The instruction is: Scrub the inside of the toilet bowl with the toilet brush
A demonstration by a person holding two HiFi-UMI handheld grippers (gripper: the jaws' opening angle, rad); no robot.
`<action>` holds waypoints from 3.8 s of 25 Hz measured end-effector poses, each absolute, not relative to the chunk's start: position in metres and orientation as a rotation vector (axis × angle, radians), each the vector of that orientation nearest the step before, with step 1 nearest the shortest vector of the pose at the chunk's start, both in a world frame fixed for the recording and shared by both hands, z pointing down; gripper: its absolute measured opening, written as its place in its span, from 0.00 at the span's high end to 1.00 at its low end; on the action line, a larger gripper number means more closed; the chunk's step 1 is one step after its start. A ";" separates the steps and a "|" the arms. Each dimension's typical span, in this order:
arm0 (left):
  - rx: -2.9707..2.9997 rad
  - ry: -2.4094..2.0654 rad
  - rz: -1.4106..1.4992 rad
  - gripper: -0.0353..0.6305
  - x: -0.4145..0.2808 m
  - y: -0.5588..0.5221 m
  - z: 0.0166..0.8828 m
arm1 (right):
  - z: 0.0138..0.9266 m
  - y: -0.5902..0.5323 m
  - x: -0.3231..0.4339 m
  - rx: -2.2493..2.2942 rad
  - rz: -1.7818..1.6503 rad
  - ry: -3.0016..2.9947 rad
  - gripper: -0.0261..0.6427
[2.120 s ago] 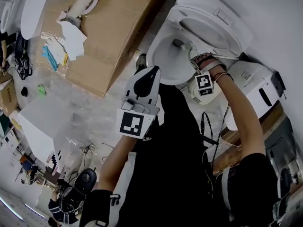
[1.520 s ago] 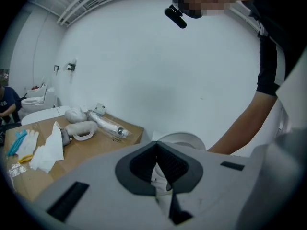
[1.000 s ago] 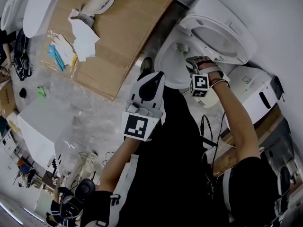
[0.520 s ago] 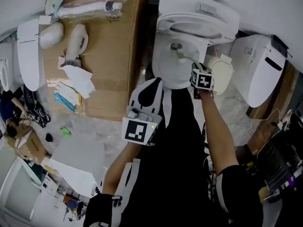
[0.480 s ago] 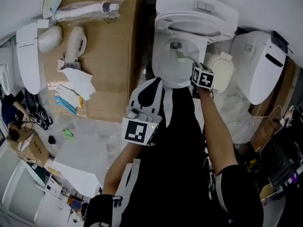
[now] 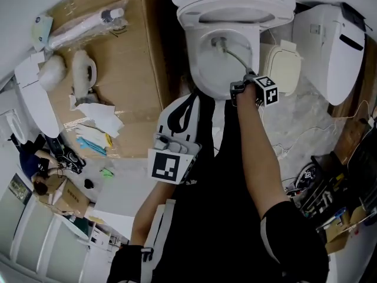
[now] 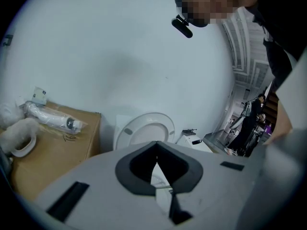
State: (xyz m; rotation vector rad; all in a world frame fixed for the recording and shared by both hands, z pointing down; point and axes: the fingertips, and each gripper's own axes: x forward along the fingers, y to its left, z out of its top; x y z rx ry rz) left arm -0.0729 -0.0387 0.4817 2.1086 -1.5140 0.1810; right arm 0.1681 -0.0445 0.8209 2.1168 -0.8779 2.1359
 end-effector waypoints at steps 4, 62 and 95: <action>2.097 -1.490 0.214 0.94 -0.076 -0.038 0.495 | 0.839 -0.044 0.156 2.225 2.258 -0.716 0.78; 1.780 -1.779 0.036 0.94 -0.036 -0.021 0.519 | 0.830 -0.082 0.095 -0.231 -0.518 -1.806 0.78; 1.723 -1.932 -0.072 0.94 -0.081 -0.010 0.478 | 0.764 -0.066 0.042 -0.805 -1.175 -1.608 0.78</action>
